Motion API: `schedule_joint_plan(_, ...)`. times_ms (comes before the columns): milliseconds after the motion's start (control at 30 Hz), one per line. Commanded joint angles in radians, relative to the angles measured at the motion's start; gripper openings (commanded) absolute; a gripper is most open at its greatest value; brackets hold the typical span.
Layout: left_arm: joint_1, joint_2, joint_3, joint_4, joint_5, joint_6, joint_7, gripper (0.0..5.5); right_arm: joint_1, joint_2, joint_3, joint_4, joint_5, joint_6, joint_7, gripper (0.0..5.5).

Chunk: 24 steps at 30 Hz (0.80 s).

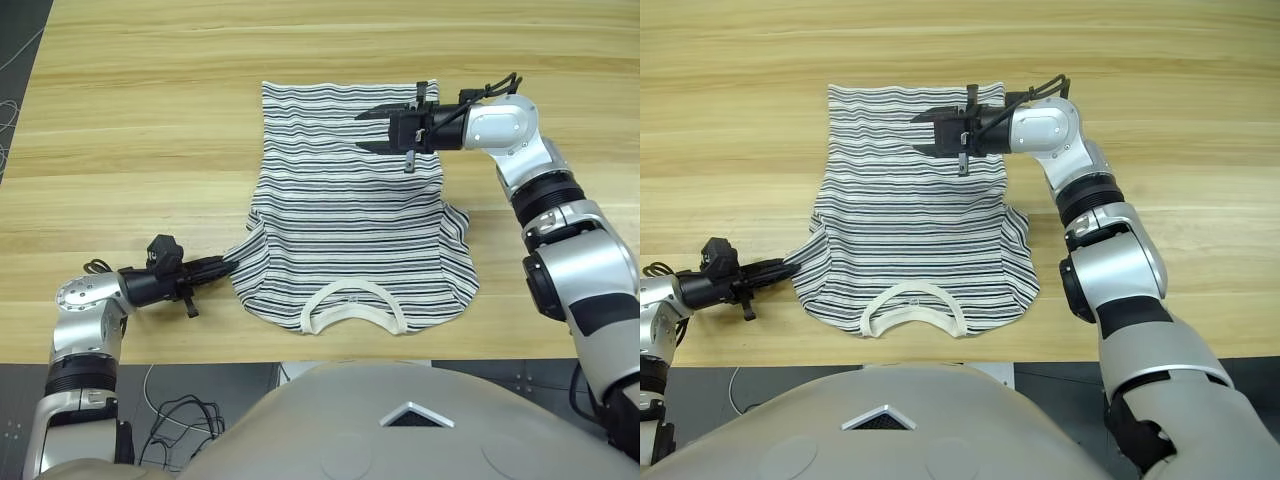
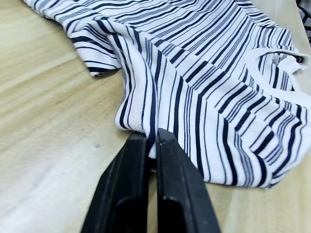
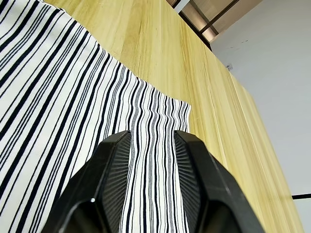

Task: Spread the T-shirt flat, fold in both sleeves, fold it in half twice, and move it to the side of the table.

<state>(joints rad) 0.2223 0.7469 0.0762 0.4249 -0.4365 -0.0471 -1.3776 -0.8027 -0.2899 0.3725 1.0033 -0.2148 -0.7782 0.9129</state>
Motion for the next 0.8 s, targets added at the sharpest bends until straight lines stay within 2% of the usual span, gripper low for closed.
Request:
schedule_joint_plan(33, 0.058, 0.025, 0.036, -0.034, -0.019, 0.006, -0.049, 0.11, 0.004, 0.010, 0.008, 0.005, -0.016, -0.003, -0.009, 1.62)
schedule_joint_plan(233, 0.061, 0.044, 0.112, -0.062, -0.081, 0.031, -0.103, 0.11, 0.009, 0.014, 0.008, -0.003, -0.022, 0.004, -0.013, 1.62)
schedule_joint_plan(533, 0.056, 0.038, 0.150, -0.146, -0.129, 0.102, -0.124, 0.11, 0.017, 0.015, 0.013, -0.007, -0.028, 0.006, -0.011, 1.62)
schedule_joint_plan(633, 0.073, 0.029, 0.145, -0.217, -0.140, 0.121, -0.116, 0.11, 0.014, 0.015, 0.015, -0.002, -0.031, 0.006, -0.012, 1.62)
schedule_joint_plan(800, 0.091, -0.005, 0.062, -0.381, -0.090, 0.125, -0.061, 0.11, 0.017, 0.019, 0.020, 0.005, -0.038, 0.005, -0.017, 1.62)
